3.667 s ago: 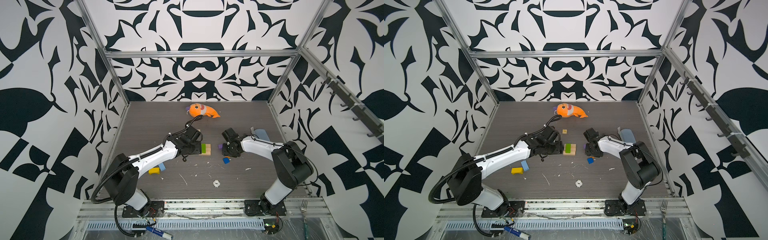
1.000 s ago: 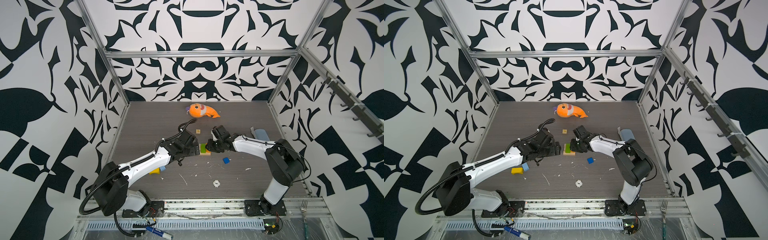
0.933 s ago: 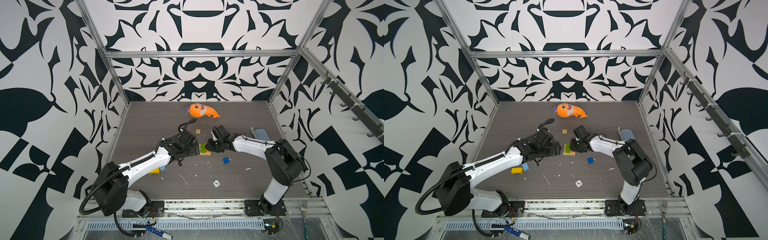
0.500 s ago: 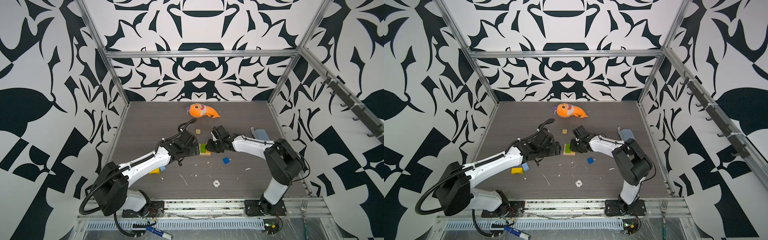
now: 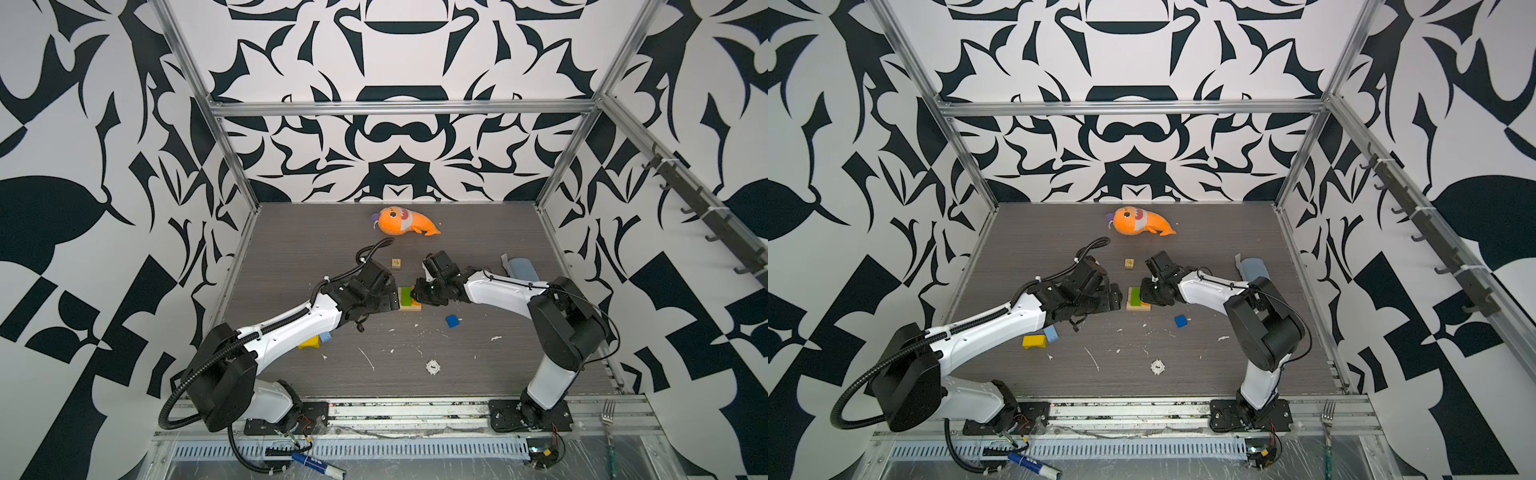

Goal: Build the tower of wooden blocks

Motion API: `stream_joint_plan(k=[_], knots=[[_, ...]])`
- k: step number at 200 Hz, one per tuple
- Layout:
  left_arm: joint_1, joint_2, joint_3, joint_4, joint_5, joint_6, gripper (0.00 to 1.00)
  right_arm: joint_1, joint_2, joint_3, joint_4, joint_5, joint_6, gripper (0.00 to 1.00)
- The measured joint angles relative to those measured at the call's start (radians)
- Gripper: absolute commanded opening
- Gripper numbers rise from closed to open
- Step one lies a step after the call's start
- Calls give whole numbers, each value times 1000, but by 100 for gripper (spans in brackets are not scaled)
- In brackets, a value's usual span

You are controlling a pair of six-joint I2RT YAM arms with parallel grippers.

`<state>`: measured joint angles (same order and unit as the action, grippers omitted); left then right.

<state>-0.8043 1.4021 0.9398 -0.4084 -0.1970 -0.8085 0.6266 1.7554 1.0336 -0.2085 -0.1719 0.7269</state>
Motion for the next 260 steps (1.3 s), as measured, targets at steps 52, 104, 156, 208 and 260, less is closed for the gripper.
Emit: stream_joint_plan(k=[52,104,156,208,260], knots=[[0,6,0,0,4,-1,94,0,0,0,0,1,4,32],[0,15,0,0,14,0,94,2,0,0,0,0,4,33],[0,31,0,0,26,0,93,3,0,0,0,0,4,35],[0,32,1,0,30,0,93,3,0,0,-2,0,4,37],[0,32,1,0,30,0,93,3,0,0,-3,0,4,38]])
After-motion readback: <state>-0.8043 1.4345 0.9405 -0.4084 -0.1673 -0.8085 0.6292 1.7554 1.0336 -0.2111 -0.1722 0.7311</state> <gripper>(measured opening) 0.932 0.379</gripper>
